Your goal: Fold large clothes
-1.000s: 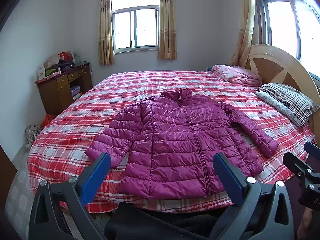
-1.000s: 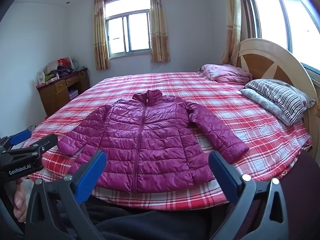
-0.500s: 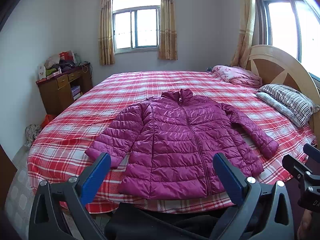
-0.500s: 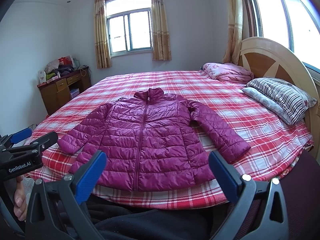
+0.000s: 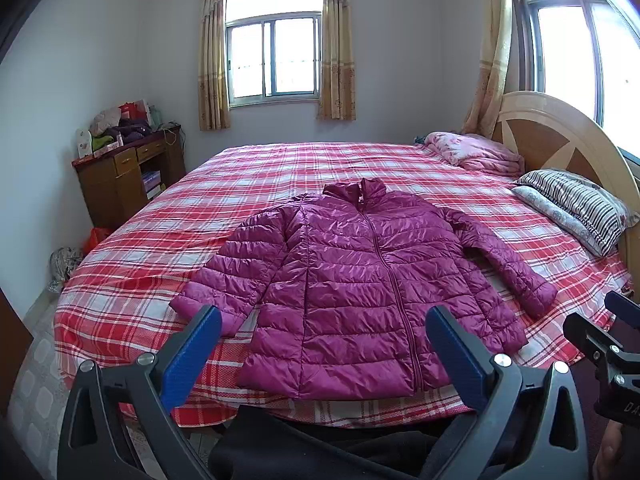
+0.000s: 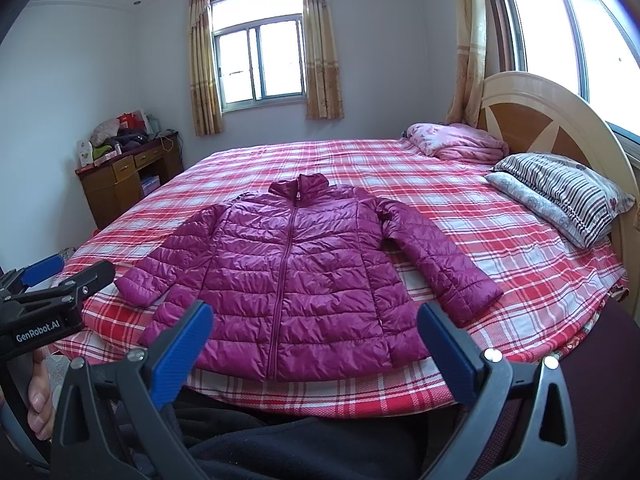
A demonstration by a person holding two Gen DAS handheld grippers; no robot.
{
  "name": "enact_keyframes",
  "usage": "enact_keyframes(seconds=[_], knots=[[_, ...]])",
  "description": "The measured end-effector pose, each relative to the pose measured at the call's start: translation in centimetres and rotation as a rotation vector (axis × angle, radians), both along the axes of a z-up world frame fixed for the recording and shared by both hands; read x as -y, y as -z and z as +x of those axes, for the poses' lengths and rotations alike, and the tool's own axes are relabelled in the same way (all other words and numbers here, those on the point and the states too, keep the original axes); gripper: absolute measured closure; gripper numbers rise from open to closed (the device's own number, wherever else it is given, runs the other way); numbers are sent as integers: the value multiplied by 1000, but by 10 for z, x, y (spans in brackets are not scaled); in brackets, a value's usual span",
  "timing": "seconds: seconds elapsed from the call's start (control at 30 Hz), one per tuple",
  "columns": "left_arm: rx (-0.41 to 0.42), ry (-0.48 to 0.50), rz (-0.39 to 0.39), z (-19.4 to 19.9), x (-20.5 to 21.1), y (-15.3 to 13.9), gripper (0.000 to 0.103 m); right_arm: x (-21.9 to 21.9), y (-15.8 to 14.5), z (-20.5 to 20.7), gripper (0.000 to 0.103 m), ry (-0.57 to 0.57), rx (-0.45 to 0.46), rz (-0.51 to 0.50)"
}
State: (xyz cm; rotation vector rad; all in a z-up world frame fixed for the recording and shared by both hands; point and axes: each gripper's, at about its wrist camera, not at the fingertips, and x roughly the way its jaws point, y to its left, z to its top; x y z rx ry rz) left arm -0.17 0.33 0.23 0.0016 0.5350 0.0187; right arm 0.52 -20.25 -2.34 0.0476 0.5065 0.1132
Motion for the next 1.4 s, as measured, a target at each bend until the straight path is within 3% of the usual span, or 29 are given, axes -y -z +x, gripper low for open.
enact_keyframes(seconds=[1.4], knots=[[-14,14,-5,0,-1,3,1,0,6,3,0,-8,-28,17]])
